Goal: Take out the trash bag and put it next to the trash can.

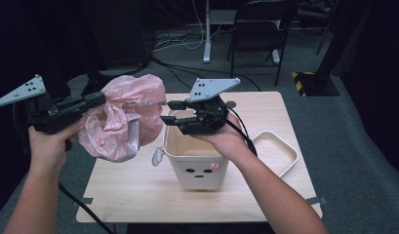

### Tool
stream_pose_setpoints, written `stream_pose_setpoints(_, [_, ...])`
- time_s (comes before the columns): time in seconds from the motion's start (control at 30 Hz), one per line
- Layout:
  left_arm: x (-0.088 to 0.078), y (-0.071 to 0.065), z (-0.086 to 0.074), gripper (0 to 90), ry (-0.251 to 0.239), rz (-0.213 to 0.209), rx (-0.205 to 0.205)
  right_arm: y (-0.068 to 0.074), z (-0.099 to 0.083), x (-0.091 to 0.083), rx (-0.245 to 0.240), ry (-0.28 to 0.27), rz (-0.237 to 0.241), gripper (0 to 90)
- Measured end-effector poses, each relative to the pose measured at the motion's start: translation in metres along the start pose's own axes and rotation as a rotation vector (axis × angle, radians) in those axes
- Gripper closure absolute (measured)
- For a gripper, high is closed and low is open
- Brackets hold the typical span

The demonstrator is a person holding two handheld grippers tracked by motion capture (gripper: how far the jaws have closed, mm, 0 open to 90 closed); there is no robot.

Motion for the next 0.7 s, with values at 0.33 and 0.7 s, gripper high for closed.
stream_pose_setpoints(0.33, [0.021, 0.012, -0.026, 87.3, 0.051, 0.014, -0.040, -0.002, -0.006, -0.016, 0.008, -0.025, -0.012, 54.8])
stream_pose_setpoints(0.7, [0.041, 0.023, -0.052, 87.3, 0.111, 0.046, -0.057, -0.003, -0.019, -0.031, 0.022, -0.031, -0.034, 54.6])
Point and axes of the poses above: each handheld gripper's, and its own axes: x roughly forward along the jaws, z roughly out of its top, y roughly to its left, the point moved 2 cm from there along x, roughly forward along the jaws, and after that the axes turned 6 degrees about x, right-handed, at the moved point
